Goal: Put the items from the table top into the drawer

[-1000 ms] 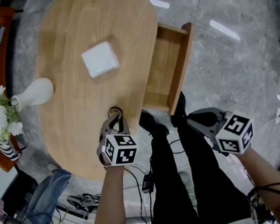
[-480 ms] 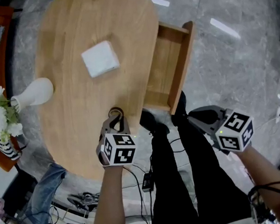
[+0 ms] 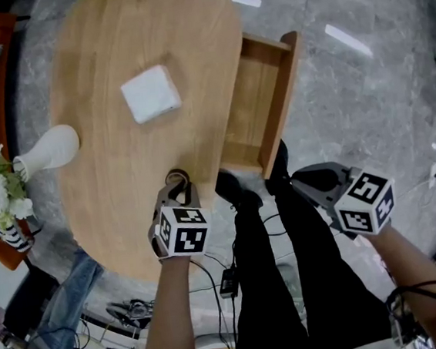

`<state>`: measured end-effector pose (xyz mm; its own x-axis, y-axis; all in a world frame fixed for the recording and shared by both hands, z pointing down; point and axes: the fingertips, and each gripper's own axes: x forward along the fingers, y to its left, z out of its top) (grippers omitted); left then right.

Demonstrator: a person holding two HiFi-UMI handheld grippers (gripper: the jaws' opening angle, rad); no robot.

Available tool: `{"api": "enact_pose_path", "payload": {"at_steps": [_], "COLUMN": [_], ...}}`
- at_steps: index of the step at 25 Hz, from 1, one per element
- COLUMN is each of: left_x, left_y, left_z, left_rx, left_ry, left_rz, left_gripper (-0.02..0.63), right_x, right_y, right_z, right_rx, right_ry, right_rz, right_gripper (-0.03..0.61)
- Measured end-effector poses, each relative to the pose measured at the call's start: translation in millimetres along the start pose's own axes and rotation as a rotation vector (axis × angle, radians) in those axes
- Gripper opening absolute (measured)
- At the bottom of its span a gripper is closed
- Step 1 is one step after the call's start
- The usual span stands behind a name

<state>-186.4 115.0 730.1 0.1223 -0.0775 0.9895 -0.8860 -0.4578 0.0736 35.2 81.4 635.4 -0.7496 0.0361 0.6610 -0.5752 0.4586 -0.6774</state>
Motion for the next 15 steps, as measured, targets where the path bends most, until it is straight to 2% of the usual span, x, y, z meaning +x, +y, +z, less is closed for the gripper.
{"api": "enact_pose_path", "payload": {"at_steps": [4, 10, 15], "left_x": [-4, -12, -16], "left_y": [-2, -6, -14], "left_z": [3, 13, 33], "left_rx": [0.025, -0.008, -0.005], "left_ry": [-0.008, -0.039, -0.082], "left_rz": [0.022, 0.019, 0.019], "left_gripper": [0.041, 0.041, 0.041], "right_x": [-2, -8, -12], "right_y": [-5, -8, -13], "right_z": [1, 6, 2], "right_rx": [0.005, 0.005, 0.012], "right_ry": [-0.005, -0.016, -0.034], "right_rz": [-0.007, -0.012, -0.021], "right_gripper": [0.046, 0.046, 0.046]}}
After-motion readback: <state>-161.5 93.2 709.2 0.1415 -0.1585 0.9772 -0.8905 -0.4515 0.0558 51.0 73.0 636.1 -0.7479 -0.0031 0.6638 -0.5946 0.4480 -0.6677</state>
